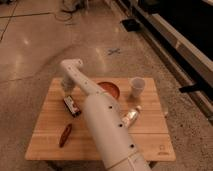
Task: Push the eraser across the table
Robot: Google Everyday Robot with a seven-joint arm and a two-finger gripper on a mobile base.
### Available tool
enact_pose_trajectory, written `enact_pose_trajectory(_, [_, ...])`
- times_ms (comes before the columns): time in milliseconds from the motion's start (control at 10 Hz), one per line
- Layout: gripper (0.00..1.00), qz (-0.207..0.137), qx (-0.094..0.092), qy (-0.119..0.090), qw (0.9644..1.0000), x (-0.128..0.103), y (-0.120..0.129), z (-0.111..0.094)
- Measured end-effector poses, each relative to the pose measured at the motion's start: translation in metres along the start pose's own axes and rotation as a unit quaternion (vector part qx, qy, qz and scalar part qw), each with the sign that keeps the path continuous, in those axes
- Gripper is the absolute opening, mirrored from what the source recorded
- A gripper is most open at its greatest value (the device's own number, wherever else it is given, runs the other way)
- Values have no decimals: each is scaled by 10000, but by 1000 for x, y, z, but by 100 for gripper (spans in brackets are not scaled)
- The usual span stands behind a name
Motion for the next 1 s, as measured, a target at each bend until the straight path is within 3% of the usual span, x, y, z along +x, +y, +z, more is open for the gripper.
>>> enact_pose_trajectory(600, [0, 89, 0, -99, 9999, -45, -1, -4])
enact_pose_trajectory(1000, [0, 193, -49, -202, 9996, -88, 6, -9])
